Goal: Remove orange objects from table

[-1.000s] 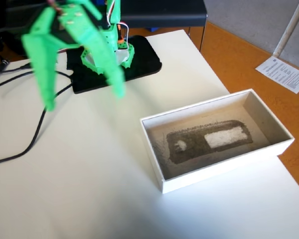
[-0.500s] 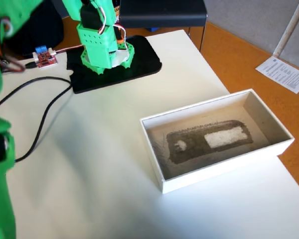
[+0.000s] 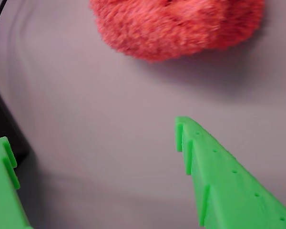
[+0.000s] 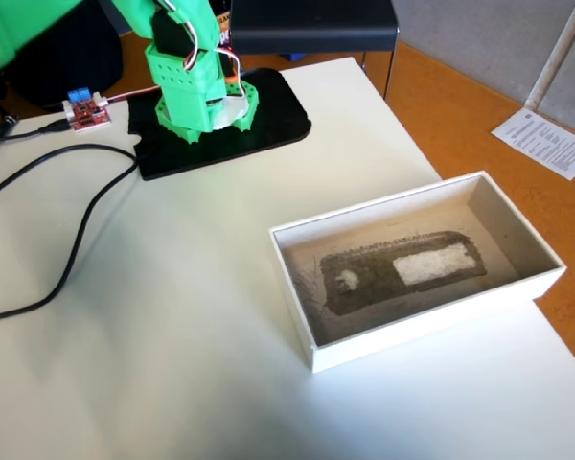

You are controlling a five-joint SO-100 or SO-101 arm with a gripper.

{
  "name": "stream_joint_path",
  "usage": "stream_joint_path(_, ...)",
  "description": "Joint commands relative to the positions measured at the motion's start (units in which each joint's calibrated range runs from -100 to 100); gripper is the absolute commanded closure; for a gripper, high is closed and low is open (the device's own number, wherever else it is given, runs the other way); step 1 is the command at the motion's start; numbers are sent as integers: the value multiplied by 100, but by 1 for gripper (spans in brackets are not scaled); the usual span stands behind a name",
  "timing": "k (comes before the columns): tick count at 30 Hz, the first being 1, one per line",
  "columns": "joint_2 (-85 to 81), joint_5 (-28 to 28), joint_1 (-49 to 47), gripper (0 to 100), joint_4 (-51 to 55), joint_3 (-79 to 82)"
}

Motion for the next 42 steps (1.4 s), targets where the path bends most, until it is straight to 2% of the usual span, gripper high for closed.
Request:
stream_joint_path(1,-261,-98,95,61,99,-659)
stream_joint_path(5,344,-151,139,61,-136,-1075)
stream_joint_path(10,721,-107,346,61,626,-1744)
stream_joint_path(14,889,-117,472,61,642,-1899)
stream_joint_path(18,1393,-259,354,61,845,-2713)
stream_joint_path(22,1863,-283,309,61,205,-3139)
stream_joint_path(26,2215,24,354,61,67,-3633)
stream_joint_path(30,2475,88,398,62,-290,-3856)
stream_joint_path(33,2576,322,427,68,-290,-3672)
stream_joint_path(39,2551,1035,679,65,172,-3217)
stream_joint_path(42,2543,1241,871,65,-184,-2926)
